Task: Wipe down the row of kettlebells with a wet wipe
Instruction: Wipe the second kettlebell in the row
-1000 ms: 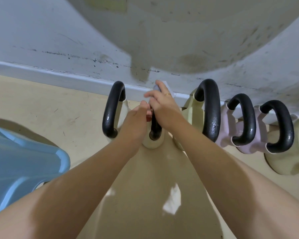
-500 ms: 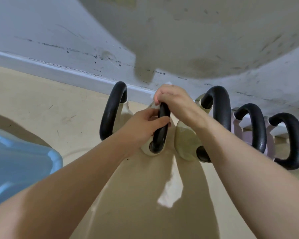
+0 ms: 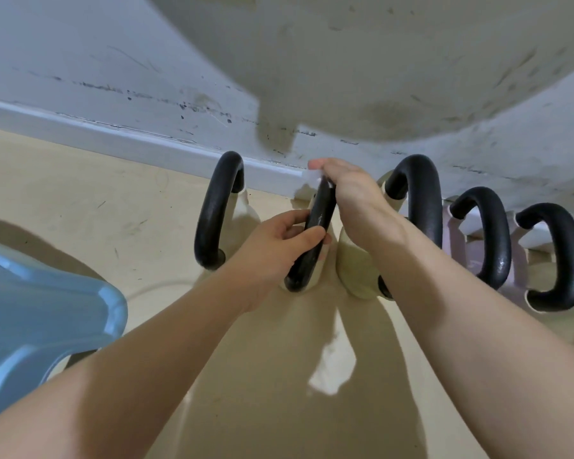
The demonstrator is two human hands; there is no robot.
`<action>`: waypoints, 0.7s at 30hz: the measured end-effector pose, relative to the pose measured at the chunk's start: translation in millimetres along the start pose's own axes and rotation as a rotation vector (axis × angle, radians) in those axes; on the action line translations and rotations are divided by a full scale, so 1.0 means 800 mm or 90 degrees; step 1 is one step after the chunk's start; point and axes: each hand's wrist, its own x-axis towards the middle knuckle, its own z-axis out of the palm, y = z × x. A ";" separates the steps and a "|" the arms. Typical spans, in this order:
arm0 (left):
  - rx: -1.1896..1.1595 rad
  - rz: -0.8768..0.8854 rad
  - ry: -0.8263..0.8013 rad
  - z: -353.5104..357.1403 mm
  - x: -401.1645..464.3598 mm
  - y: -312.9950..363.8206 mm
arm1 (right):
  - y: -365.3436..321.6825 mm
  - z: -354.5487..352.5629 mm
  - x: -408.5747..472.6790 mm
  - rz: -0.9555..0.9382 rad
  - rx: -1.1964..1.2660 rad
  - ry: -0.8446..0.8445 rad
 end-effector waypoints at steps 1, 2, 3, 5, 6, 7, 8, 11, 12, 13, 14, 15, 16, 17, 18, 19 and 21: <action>-0.008 -0.001 -0.001 -0.002 0.000 0.001 | 0.008 0.001 -0.005 0.009 0.027 0.001; -0.012 -0.002 -0.005 -0.003 0.000 0.003 | 0.015 0.003 -0.010 0.016 0.060 -0.002; -0.016 -0.005 -0.006 -0.004 0.001 0.004 | 0.017 0.008 -0.016 0.027 0.094 -0.008; -0.016 -0.007 0.001 -0.005 0.005 0.007 | 0.012 0.018 -0.015 0.057 0.158 0.032; -0.007 -0.003 0.006 -0.004 0.008 0.008 | 0.008 0.022 -0.015 0.089 0.179 0.064; 0.007 -0.001 0.010 -0.003 0.010 0.009 | 0.006 0.023 -0.014 0.112 0.188 0.077; 0.023 0.002 0.012 -0.003 0.012 0.010 | 0.009 0.024 -0.013 0.114 0.187 0.076; 0.037 0.004 0.021 -0.006 0.014 0.010 | 0.023 0.022 -0.019 0.088 0.200 -0.001; 0.035 0.007 0.029 -0.007 0.015 0.010 | 0.023 0.021 -0.021 0.089 0.206 -0.012; 0.032 0.009 0.037 -0.007 0.016 0.011 | 0.022 0.021 -0.016 0.096 0.211 0.001; 0.035 0.012 0.044 -0.006 0.018 0.012 | 0.019 0.022 -0.011 0.106 0.224 0.024; 0.041 0.013 0.050 -0.005 0.019 0.013 | 0.015 0.024 -0.008 0.121 0.225 0.042; 0.050 0.014 0.052 -0.004 0.020 0.013 | 0.014 0.026 -0.007 0.131 0.222 0.047; 0.056 0.013 0.051 -0.005 0.020 0.014 | 0.016 0.026 -0.008 0.137 0.229 0.039; 0.058 0.010 0.049 -0.007 0.020 0.013 | 0.022 0.024 -0.012 0.142 0.243 0.024; 0.058 0.007 0.048 -0.009 0.020 0.013 | 0.027 0.022 -0.019 0.149 0.258 0.010; 0.062 0.001 0.052 -0.010 0.020 0.014 | 0.028 0.018 -0.024 0.175 0.298 0.010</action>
